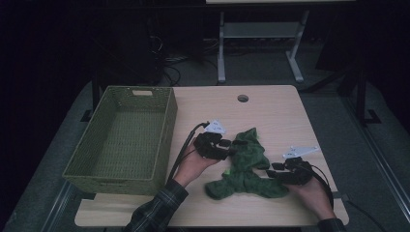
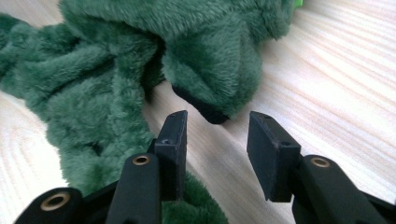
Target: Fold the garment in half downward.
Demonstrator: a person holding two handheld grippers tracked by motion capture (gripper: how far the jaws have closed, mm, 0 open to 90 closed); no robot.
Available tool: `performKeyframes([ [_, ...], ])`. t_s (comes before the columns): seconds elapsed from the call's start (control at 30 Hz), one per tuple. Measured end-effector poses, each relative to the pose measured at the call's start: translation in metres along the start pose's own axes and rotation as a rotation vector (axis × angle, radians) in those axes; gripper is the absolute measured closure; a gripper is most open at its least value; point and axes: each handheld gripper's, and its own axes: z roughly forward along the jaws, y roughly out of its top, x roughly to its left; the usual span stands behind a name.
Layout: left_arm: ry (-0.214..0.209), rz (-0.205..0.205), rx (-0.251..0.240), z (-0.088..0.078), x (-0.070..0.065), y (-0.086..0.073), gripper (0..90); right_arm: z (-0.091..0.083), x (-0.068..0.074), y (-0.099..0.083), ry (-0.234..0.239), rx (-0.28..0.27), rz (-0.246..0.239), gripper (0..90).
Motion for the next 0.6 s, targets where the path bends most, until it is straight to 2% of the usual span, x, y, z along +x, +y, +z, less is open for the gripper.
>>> performKeyframes([
  [0.17, -0.017, 0.009, 0.008, 0.015, 0.004, 0.009, 52.4, 0.006, -0.003, 0.002, 0.017, 0.012, 0.008, 58.4],
  [0.43, -0.030, -0.001, 0.012, 0.037, 0.013, 0.015, 52.4, 0.011, -0.003, 0.002, 0.010, 0.017, 0.012, 62.4],
  [0.53, -0.046, -0.016, 0.016, 0.042, 0.016, 0.015, 54.8, 0.011, -0.003, 0.002, 0.008, 0.014, 0.012, 65.4],
  [0.6, -0.060, -0.018, 0.014, 0.044, 0.016, 0.015, 60.7, 0.011, -0.003, 0.002, 0.007, 0.012, 0.012, 68.4],
])
